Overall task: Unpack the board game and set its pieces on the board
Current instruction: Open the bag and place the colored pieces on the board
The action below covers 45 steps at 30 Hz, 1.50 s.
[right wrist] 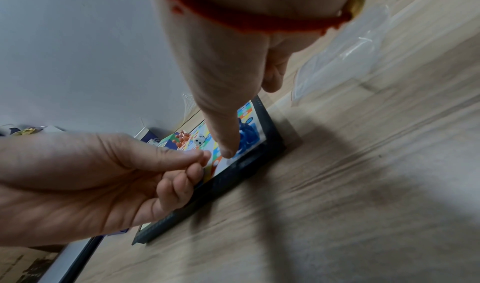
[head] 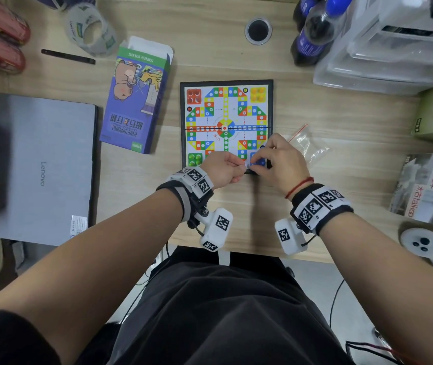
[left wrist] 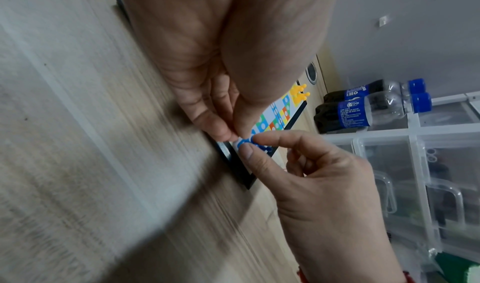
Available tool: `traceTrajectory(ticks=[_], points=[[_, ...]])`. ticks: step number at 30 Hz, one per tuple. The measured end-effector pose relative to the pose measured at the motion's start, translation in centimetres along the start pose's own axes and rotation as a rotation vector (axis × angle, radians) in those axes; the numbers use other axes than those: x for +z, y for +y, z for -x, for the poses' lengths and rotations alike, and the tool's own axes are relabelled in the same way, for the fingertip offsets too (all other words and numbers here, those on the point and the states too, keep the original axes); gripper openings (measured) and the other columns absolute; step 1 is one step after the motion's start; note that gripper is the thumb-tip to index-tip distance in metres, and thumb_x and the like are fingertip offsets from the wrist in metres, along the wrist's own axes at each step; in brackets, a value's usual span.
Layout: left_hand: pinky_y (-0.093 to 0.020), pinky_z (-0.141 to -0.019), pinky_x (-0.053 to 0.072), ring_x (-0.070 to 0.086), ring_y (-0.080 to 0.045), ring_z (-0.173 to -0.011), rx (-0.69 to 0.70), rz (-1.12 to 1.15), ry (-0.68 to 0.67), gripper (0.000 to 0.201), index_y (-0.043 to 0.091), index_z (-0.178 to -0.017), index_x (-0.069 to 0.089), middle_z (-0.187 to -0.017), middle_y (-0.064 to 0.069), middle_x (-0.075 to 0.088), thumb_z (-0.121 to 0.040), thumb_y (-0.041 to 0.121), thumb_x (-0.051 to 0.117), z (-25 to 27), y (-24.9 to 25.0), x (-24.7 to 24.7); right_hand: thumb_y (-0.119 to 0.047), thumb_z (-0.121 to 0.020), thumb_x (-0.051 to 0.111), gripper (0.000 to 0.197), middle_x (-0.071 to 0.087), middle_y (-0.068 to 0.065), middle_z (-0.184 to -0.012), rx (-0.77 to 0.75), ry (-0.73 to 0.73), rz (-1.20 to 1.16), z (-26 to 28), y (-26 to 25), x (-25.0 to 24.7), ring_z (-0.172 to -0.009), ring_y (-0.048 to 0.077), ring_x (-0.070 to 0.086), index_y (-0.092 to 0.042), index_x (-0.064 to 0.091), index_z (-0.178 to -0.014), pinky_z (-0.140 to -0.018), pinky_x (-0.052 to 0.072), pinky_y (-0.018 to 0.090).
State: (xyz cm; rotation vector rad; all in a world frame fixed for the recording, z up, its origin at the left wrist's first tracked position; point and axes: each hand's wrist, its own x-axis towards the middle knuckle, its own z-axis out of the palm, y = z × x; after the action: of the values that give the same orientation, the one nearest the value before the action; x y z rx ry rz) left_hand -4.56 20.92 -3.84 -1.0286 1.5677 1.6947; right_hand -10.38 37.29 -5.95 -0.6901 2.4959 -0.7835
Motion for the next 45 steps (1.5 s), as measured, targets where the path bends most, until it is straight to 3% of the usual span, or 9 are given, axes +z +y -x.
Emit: traceTrajectory(ticks=[4, 10, 19, 25, 30, 34, 37, 42, 45], points=[[-0.015, -0.051, 0.048, 0.057, -0.015, -0.059, -0.013, 0.005, -0.001, 0.021, -0.007, -0.109, 0.058, -0.076, -0.012, 0.061, -0.089, -0.002, 0.063, 0.0, 0.0, -0.1, -0.030, -0.074, 0.079, 0.019, 0.044, -0.007, -0.088, -0.013, 0.001, -0.017, 0.2, 0.2, 0.0, -0.072, 0.007, 0.045, -0.022, 0.072, -0.091, -0.059, 0.037, 0.022], [-0.017, -0.056, 0.053, 0.059, -0.016, -0.064, -0.003, 0.001, -0.004, 0.025, -0.009, -0.113, 0.059, -0.081, -0.013, 0.062, -0.089, 0.000, 0.063, -0.2, -0.2, 0.0, -0.024, -0.070, 0.081, 0.039, 0.055, -0.002, -0.092, 0.005, -0.004, -0.064, 0.1, 1.0, -0.6, -0.070, 0.004, 0.048, -0.018, 0.065, -0.104, -0.068, 0.044, 0.021], [-0.036, -0.091, 0.055, 0.065, -0.021, -0.080, 0.016, -0.022, -0.066, 0.019, 0.007, -0.107, 0.065, -0.096, -0.018, 0.063, -0.088, 0.002, 0.064, -0.3, -0.2, 0.3, -0.018, -0.073, 0.076, 0.037, 0.060, -0.007, -0.078, 0.089, -0.070, -0.062, -0.1, 1.1, -0.4, -0.065, 0.015, 0.055, -0.019, 0.060, -0.106, -0.069, 0.052, 0.032], [-0.021, -0.074, 0.057, 0.063, -0.015, -0.079, 0.019, -0.026, -0.108, 0.022, 0.001, -0.112, 0.063, -0.093, -0.013, 0.062, -0.090, 0.000, 0.062, -0.1, 0.3, 0.4, -0.016, -0.072, 0.076, 0.042, 0.063, -0.006, -0.081, 0.086, -0.102, -0.105, 0.2, 1.0, -1.4, -0.065, 0.015, 0.056, -0.020, 0.057, -0.109, -0.070, 0.052, 0.031], [-0.029, -0.078, 0.057, 0.061, -0.020, -0.081, 0.046, -0.054, -0.035, 0.022, -0.003, -0.111, 0.063, -0.079, -0.003, 0.059, -0.089, 0.003, 0.065, 0.4, 1.5, -0.7, -0.006, -0.066, 0.067, 0.052, 0.058, 0.002, -0.101, 0.040, -0.094, 0.070, 0.0, 1.9, -4.0, -0.088, 0.017, 0.049, -0.021, 0.057, -0.115, -0.082, 0.048, 0.035], [-0.027, -0.070, 0.053, 0.062, -0.016, -0.076, 0.151, -0.289, 0.211, 0.011, 0.018, -0.096, 0.067, -0.087, 0.001, 0.065, -0.085, 0.019, 0.070, 0.4, 3.7, -3.3, -0.020, -0.068, 0.070, 0.058, 0.044, 0.009, -0.122, 0.347, -0.059, 0.329, -0.7, 3.0, -5.6, -0.107, 0.035, 0.044, -0.028, 0.050, -0.122, -0.085, 0.050, 0.046], [-0.021, -0.059, 0.045, 0.060, -0.012, -0.071, 0.212, -0.435, 0.482, 0.021, 0.022, -0.096, 0.063, -0.078, 0.007, 0.058, -0.078, 0.024, 0.074, 0.2, 5.3, -6.3, -0.018, -0.075, 0.068, 0.049, 0.041, 0.013, -0.120, 0.475, -0.140, 0.340, -0.9, 3.5, -5.4, -0.102, 0.036, 0.047, -0.024, 0.050, -0.120, -0.083, 0.048, 0.043], [-0.030, -0.083, 0.038, 0.044, -0.027, -0.117, 0.157, -0.634, 0.879, 0.067, 0.020, -0.121, 0.052, -0.125, -0.008, 0.049, -0.062, 0.034, 0.082, -0.1, 6.9, -10.5, -0.012, -0.087, 0.053, 0.021, 0.064, 0.017, -0.089, 0.462, 0.046, 0.213, -2.3, 2.1, -6.2, -0.077, 0.033, 0.057, -0.014, 0.050, -0.108, -0.073, 0.051, 0.038], [-0.040, -0.100, 0.035, 0.034, -0.031, -0.130, 0.099, -0.680, 0.889, 0.102, 0.018, -0.140, 0.035, -0.143, -0.013, 0.034, -0.055, 0.046, 0.084, 0.2, 6.5, -13.3, -0.019, -0.085, 0.055, 0.018, 0.068, 0.017, -0.080, 0.425, 0.126, 0.126, -4.7, -0.9, -6.5, -0.078, 0.038, 0.059, -0.016, 0.047, -0.101, -0.074, 0.052, 0.042]])
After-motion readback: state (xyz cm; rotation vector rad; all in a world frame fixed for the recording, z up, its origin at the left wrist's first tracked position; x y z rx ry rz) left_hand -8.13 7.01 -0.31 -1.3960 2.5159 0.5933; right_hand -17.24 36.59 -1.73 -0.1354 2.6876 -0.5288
